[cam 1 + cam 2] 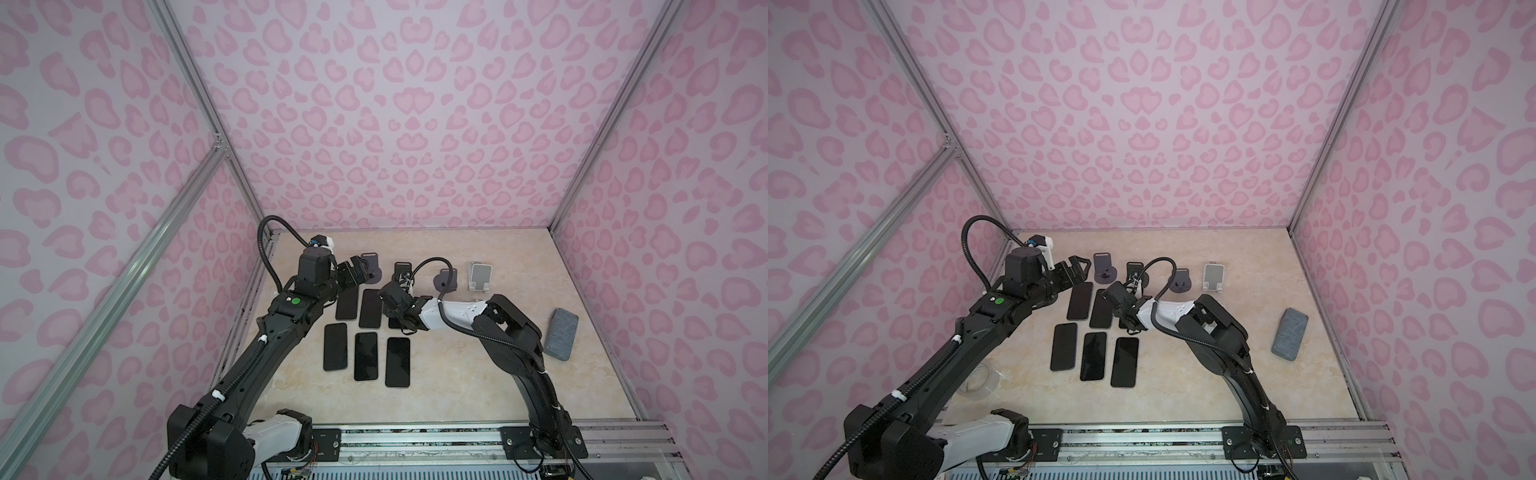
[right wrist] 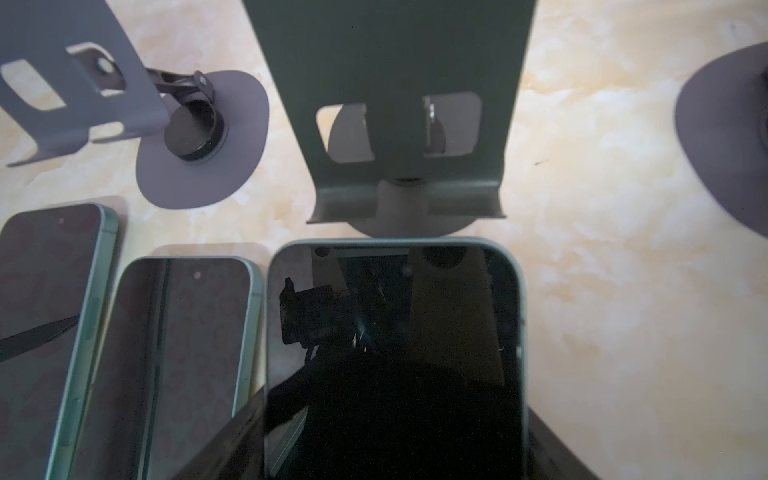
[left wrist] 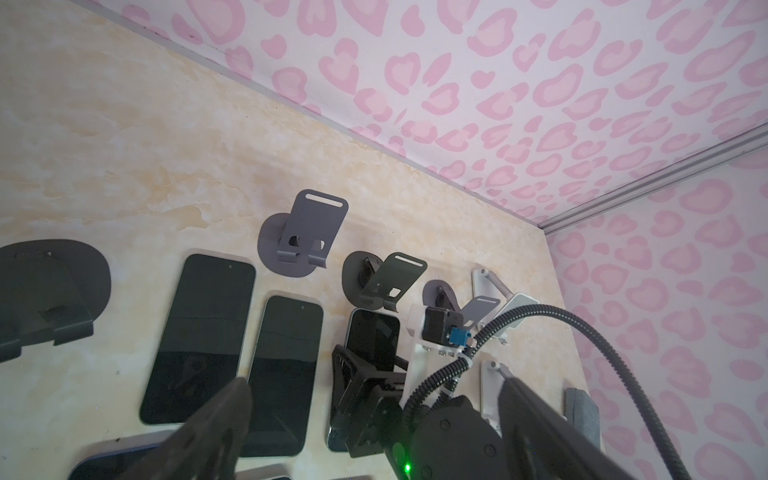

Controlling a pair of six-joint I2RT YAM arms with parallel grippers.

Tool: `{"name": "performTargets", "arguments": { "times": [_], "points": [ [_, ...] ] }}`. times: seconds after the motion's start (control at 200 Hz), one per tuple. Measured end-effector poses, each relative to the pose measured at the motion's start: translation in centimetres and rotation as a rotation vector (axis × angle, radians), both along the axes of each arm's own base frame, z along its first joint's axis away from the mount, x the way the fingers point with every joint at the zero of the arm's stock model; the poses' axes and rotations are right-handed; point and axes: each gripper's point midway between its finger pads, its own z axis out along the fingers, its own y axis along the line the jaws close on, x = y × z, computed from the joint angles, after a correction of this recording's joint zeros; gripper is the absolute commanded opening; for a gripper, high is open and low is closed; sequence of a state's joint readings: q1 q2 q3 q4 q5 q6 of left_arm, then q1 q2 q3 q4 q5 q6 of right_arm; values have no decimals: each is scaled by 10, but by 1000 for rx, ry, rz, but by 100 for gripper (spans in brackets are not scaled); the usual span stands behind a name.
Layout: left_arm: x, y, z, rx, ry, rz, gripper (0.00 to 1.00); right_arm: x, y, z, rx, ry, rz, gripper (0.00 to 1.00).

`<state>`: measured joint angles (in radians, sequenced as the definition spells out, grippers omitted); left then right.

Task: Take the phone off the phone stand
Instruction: 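Lower the held phone flat onto the table next to the other phones, then open the right gripper and raise it off the phone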

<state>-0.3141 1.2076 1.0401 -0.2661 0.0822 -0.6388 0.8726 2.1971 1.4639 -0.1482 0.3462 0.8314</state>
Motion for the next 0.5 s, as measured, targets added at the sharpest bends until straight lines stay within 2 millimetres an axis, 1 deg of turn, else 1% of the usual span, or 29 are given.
{"name": "performTargets", "arguments": {
  "times": [0.345,0.5],
  "points": [
    [0,0,0,0,0,0,96,-12,5,4,36,50,31,77],
    [0,0,0,-1,-1,-1,96,-12,3,4,37,56,30,77]
  ]
}}
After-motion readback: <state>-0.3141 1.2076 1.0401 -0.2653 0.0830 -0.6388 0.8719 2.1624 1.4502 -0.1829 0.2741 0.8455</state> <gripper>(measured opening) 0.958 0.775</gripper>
